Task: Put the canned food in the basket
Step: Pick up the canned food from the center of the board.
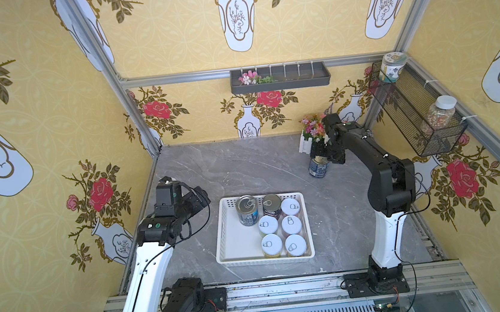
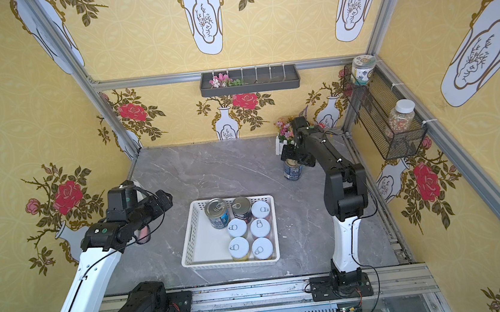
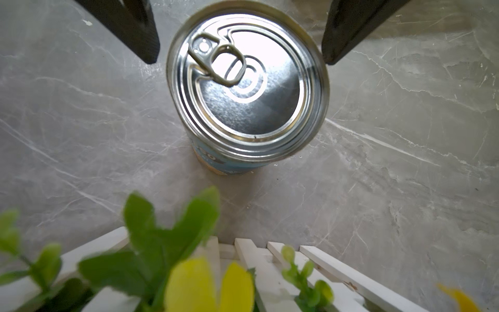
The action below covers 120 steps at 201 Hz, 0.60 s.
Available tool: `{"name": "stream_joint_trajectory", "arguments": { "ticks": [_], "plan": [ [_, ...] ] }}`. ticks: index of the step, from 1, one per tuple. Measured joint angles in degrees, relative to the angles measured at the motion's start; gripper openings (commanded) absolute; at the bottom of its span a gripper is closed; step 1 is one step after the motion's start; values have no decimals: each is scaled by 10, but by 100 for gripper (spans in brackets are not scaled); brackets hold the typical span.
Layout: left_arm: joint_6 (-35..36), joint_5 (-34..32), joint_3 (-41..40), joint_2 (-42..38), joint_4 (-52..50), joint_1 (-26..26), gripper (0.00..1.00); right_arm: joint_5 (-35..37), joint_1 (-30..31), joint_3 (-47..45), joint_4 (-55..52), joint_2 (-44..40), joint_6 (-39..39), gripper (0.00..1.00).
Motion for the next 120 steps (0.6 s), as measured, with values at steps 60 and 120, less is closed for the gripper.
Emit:
{"name": "stream_joint_trajectory", "arguments": {
  "ticks": [60,120],
  "plan": [
    [0,0,0,-1,1,0,100,-17,2,-3,4,-3,-9,97],
    [0,0,0,-1,2,0,100,-16,5,12,0,18,-11,98]
  ]
}}
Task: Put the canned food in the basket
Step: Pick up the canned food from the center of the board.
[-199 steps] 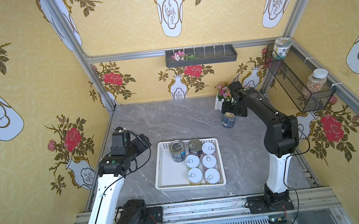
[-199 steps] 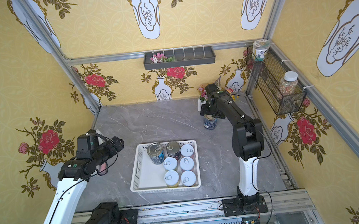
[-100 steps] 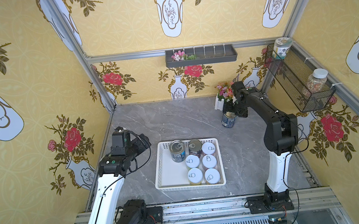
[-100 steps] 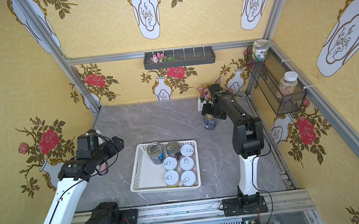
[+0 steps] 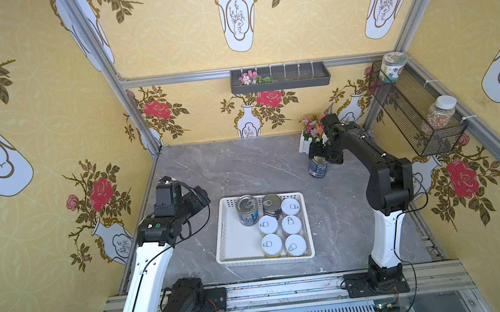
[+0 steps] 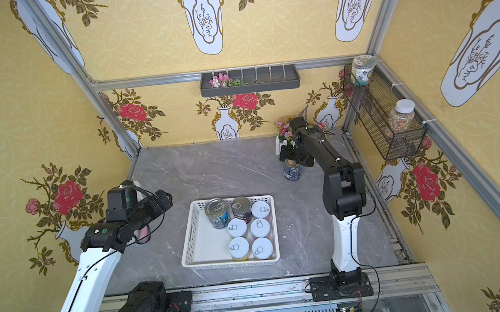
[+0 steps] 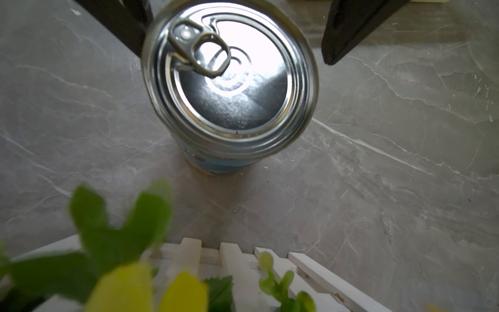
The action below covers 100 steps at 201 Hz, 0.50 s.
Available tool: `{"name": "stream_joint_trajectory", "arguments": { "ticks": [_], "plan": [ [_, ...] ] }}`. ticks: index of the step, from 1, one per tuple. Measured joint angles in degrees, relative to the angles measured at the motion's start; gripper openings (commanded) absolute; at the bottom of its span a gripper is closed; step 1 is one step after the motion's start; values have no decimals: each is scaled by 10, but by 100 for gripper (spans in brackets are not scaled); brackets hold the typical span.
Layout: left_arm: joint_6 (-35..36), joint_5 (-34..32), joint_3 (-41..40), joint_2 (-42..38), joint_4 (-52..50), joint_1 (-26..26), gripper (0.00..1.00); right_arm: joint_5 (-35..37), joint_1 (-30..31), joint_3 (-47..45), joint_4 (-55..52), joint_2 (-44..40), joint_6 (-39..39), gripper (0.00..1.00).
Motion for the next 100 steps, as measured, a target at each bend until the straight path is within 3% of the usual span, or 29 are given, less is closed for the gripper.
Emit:
{"name": "stream_joint_trajectory", "arguments": {
  "ticks": [100],
  "plan": [
    [0,0,0,2,0,0,100,43,10,43,-10,34,-15,97]
  ]
}}
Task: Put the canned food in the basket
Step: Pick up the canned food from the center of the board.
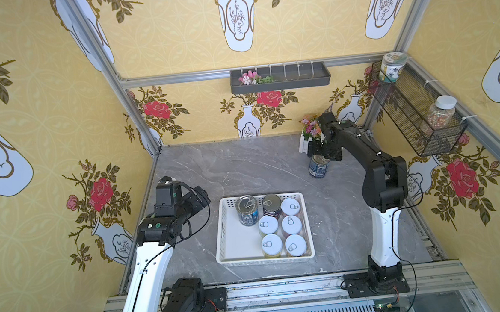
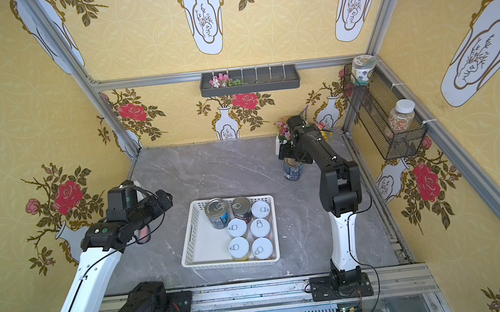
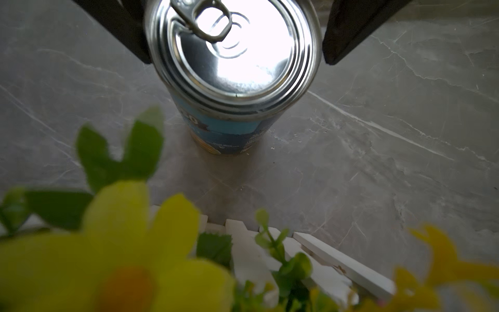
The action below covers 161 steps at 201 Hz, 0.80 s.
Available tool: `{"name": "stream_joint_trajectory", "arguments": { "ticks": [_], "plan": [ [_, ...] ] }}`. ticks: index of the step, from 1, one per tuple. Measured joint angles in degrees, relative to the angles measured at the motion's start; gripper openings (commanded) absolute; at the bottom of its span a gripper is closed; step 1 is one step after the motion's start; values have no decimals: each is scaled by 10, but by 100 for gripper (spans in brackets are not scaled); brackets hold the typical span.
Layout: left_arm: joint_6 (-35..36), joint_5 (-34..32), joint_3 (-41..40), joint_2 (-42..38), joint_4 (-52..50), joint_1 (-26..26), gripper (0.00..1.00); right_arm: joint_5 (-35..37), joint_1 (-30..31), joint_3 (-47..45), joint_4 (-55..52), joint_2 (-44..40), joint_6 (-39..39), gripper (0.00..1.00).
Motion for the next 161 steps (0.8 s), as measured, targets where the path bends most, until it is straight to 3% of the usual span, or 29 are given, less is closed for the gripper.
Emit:
{"name": "stream_joint_trajectory", "arguments": {
  "ticks": [56,161],
  "plan": [
    [0,0,0,1,0,0,100,23,9,3,-7,6,-7,84],
    [0,2,0,1,1,4,100,65,48,1,-41,-30,-19,81]
  ]
}}
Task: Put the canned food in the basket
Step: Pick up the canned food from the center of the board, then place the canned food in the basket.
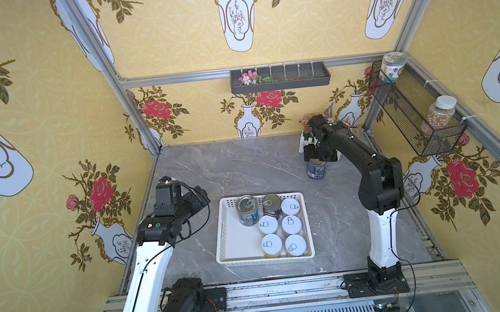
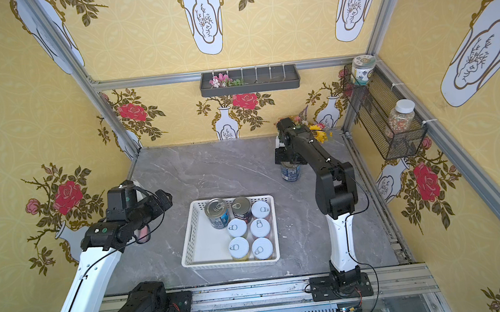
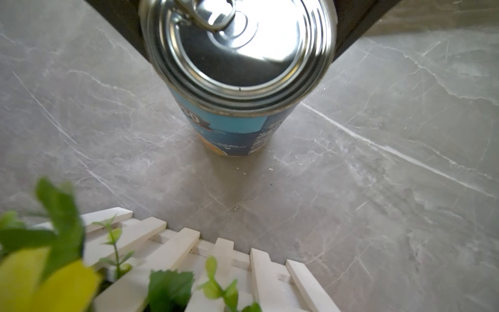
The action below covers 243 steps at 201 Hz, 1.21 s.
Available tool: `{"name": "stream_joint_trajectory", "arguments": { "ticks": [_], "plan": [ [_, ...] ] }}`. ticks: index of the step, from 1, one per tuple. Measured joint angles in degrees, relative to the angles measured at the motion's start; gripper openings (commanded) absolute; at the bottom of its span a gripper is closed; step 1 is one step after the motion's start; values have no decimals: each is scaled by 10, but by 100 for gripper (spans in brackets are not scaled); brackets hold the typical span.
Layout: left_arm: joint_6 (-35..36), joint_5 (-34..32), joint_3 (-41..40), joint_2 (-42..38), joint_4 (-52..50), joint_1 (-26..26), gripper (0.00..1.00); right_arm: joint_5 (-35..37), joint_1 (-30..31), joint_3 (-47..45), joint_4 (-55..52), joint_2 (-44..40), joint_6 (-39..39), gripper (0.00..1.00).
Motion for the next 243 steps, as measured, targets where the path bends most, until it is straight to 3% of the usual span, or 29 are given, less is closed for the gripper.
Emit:
{"name": "stream_joint_trajectory", "arguments": {
  "ticks": [63,96,182,243],
  "plan": [
    [0,0,0,0,0,0,100,2,19,-28,-25,-98,4,78],
    [0,0,0,3,0,0,100,2,61,-50,-40,-162,13,78],
    [0,4,0,5,2,-8,100,37,260,-55,-80,-272,52,76],
    [0,2,0,5,2,-19,100,84,423,-54,-99,-287,94,76]
  ]
}}
